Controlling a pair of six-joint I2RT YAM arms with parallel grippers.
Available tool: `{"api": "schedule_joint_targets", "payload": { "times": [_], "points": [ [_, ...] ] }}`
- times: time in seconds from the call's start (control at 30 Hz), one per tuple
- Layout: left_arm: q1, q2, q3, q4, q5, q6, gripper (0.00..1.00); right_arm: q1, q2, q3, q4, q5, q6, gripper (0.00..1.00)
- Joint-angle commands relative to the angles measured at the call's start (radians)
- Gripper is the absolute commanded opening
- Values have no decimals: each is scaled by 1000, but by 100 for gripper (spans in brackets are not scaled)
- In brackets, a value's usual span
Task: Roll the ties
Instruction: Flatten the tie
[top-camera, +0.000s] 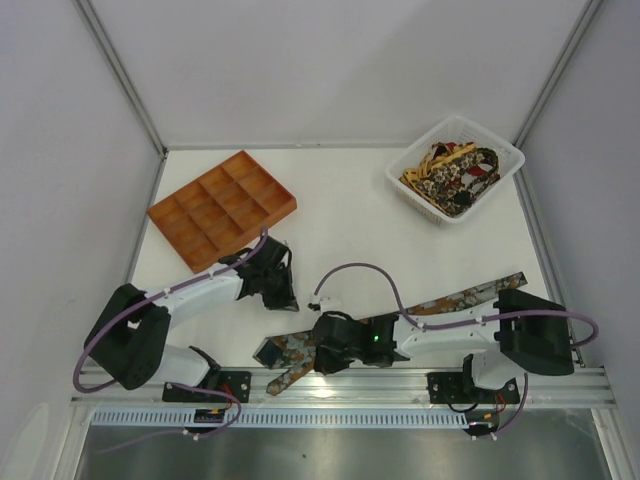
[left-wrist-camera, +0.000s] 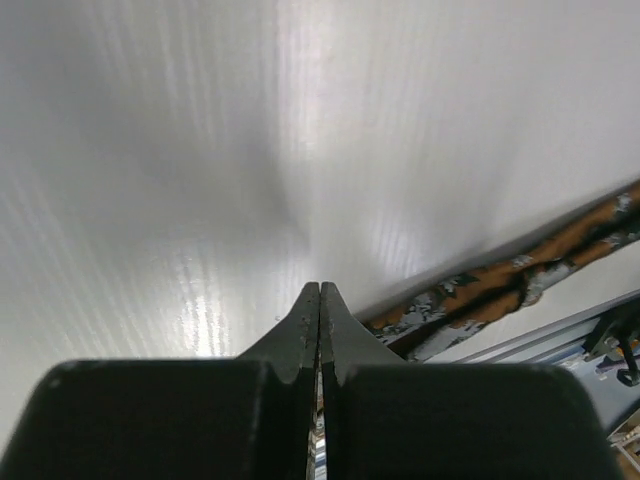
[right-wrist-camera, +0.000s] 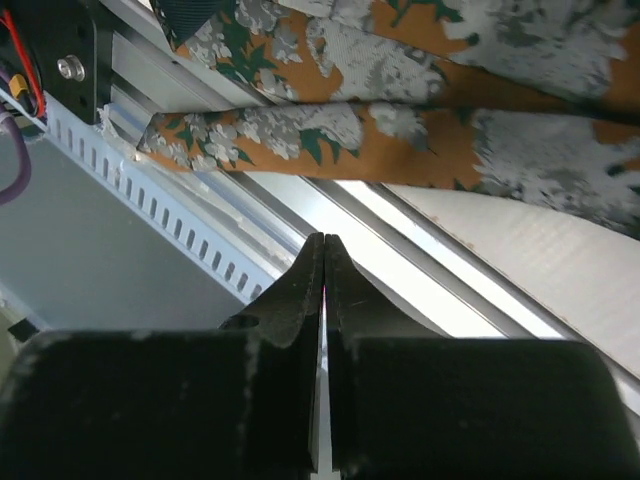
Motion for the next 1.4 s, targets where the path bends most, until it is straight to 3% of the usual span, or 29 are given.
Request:
{"api": "schedule_joint_targets", "payload": {
  "times": [0.0,0.17,0.5,0.63,1.0,1.23,1.37],
  "points": [
    [18,27,-35,47,52,11,0,40,58,5,153,139,42,0],
    [23,38,-87,56,40,26,0,59,192,63,148,98,29,0],
    [23,18,-138,48,14,46,0,131,306,119,185,214,43,0],
    [25,22,-153,50,18,43,0,122,269,142,105,337,66,0],
    [23,9,-150,35,8,48,0,-22,237,155,139,277,-52,0],
    [23,-10,-92,-16,-49,85,0,17,123,108,68,264,-29,0],
    [23,-4,-15,-79,-103,117,1,22,100,34,108,239,-6,0]
  ]
}}
